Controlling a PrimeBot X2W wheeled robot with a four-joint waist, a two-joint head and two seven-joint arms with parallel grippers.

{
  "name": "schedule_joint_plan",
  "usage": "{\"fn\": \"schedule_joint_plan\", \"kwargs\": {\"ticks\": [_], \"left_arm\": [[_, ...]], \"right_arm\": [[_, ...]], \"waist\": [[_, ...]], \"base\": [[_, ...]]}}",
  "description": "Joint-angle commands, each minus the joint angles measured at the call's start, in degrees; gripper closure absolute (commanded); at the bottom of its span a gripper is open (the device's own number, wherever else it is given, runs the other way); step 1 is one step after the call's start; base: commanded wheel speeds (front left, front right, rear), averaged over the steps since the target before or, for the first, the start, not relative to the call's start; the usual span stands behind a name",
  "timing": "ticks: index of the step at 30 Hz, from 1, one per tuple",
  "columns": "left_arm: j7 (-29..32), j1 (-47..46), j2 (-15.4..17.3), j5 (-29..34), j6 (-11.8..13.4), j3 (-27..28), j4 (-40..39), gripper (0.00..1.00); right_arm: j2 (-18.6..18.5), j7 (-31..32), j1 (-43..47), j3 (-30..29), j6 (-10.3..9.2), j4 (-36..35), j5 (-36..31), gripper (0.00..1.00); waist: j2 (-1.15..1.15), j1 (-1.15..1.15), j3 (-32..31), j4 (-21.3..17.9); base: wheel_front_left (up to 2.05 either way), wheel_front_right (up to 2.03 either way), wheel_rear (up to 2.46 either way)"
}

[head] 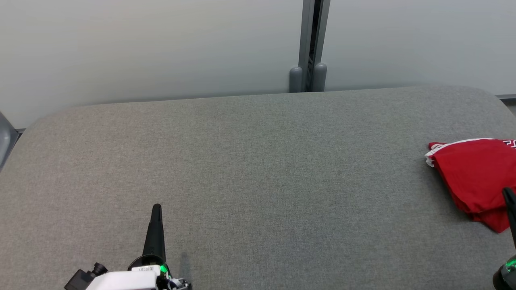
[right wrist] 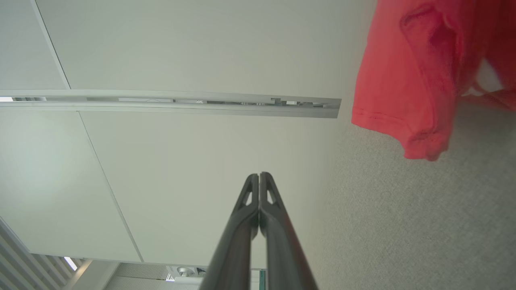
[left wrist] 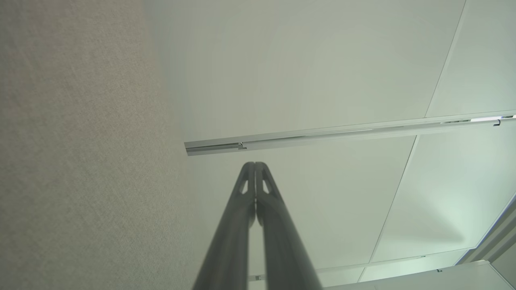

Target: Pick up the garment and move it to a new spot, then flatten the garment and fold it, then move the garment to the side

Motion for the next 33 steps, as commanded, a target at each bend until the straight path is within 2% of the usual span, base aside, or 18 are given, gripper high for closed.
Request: {"fn": "schedule_joint_plan", "kwargs": {"ticks": [1,33], "left_arm": [[-0.1,-0.95,0.16,-0.07,-0.29,0.27,0.02,1.0],[-0.1,-0.95,0.16,-0.06,-0.3,0.28,0.01,1.0]], "right_arm": [[-0.3,0.28,-0.31,-0.15,0.01,0.13,-0.01,1.0],[-0.27,0.3,-0.32,-0.2,0.01,0.13,-0.05,1.0]], "waist": [[0.0,0.0,0.0,0.0],[0.0,0.0,0.0,0.0]], "base": [[0.0,0.0,0.0],[0.0,0.0,0.0]]}}
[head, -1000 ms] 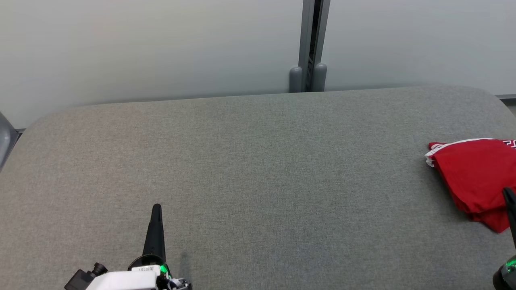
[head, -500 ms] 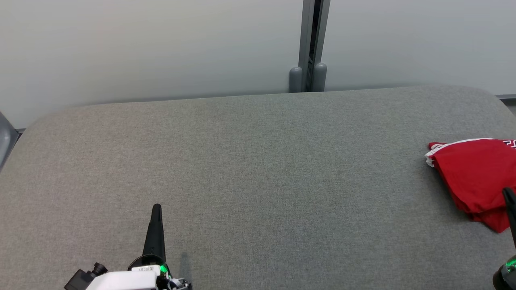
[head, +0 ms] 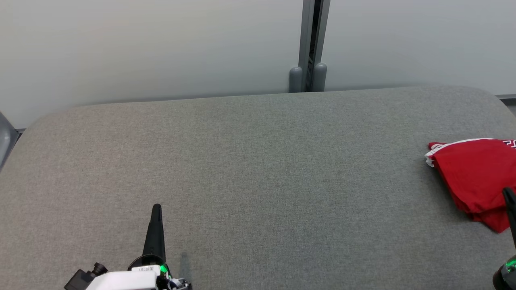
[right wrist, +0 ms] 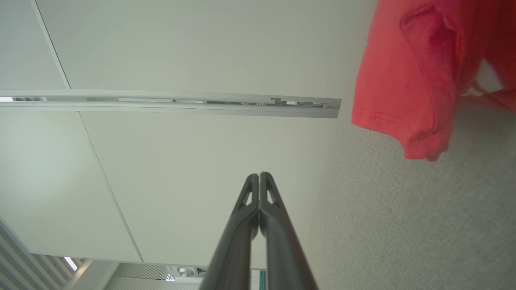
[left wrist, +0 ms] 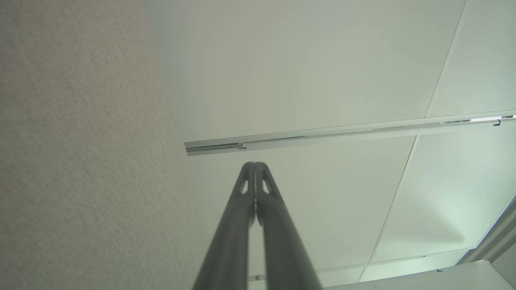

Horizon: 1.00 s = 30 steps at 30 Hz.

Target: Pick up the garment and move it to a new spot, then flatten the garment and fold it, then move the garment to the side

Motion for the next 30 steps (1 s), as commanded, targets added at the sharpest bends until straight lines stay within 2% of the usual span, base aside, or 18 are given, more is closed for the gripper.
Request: {"fn": "schedule_joint_plan", "kwargs": {"ticks": [1,30], "left_arm": [[-0.1,-0.95,0.16,-0.07,-0.29,0.28,0.01,1.0],[-0.1,-0.95,0.16,-0.07,-0.3,0.28,0.01,1.0]], "right_arm": [[-0.27,0.3,-0.31,-0.18,0.02,0.13,-0.05,1.0],[-0.26,0.33,-0.32,-0.21,0.01,0.13,-0.08,1.0]], "waist": [[0.0,0.0,0.0,0.0],[0.0,0.0,0.0,0.0]], "base": [[0.0,0.0,0.0],[0.0,0.0,0.0]]}}
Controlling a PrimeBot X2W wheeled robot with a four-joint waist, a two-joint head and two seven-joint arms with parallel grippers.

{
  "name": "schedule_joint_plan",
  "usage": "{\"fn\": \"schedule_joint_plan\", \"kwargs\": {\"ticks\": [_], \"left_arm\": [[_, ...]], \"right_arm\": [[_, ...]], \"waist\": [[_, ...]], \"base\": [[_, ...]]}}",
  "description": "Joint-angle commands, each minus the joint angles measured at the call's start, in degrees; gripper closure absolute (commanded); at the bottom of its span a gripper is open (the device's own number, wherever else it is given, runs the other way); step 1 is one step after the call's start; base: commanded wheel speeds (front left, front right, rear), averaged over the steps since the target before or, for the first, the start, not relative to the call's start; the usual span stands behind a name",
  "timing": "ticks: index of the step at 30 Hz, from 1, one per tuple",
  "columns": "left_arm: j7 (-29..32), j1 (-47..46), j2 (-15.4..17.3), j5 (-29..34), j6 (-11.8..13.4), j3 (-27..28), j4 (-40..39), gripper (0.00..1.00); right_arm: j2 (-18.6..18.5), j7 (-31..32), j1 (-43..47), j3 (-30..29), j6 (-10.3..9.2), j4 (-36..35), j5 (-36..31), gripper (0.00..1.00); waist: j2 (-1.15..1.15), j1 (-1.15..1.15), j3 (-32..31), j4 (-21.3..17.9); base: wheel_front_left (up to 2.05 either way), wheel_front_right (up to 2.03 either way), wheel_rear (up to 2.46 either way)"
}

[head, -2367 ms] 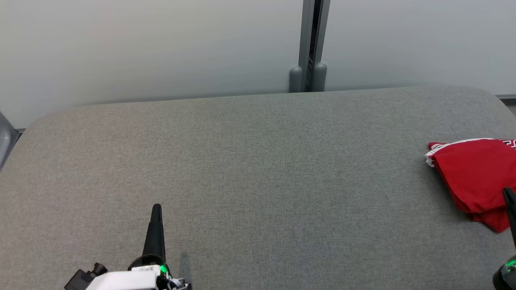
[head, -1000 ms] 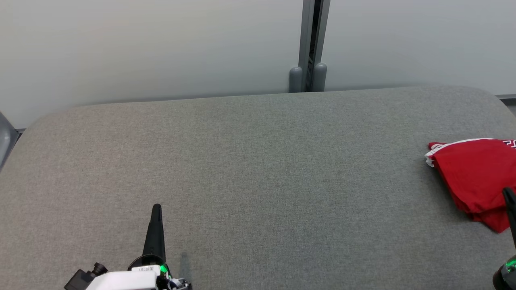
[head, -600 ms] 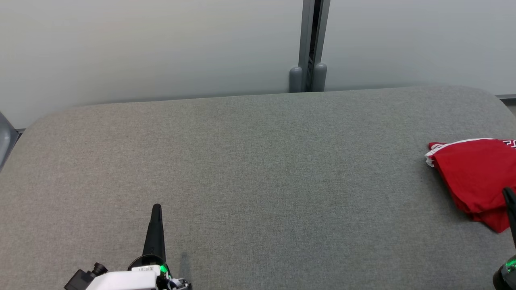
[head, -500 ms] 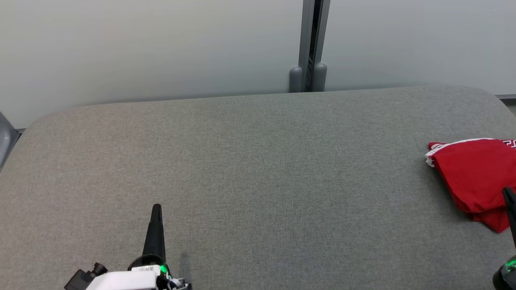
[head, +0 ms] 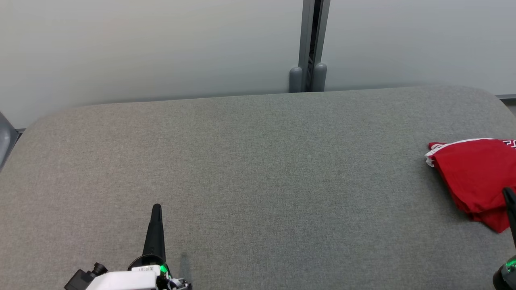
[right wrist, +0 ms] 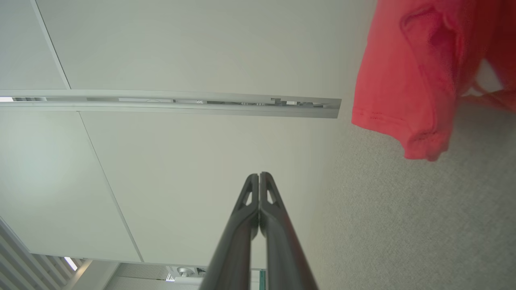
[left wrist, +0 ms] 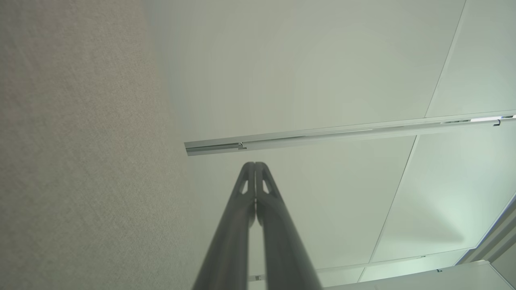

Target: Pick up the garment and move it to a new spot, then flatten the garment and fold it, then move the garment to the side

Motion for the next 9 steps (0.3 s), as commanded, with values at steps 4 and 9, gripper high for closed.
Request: {"fn": "schedule_joint_plan", "kwargs": {"ticks": [4,9], "left_arm": [[-0.1,-0.94,0.16,-0.06,-0.28,0.28,0.01,1.0],[-0.1,-0.94,0.16,-0.06,-0.29,0.28,0.01,1.0]], "right_arm": [[-0.26,0.33,-0.32,-0.18,0.02,0.13,-0.07,1.0],[-0.26,0.33,-0.32,-0.19,0.02,0.13,-0.07,1.0]], "waist": [[0.0,0.0,0.0,0.0],[0.0,0.0,0.0,0.0]], "base": [[0.0,0.0,0.0],[0.0,0.0,0.0]]}}
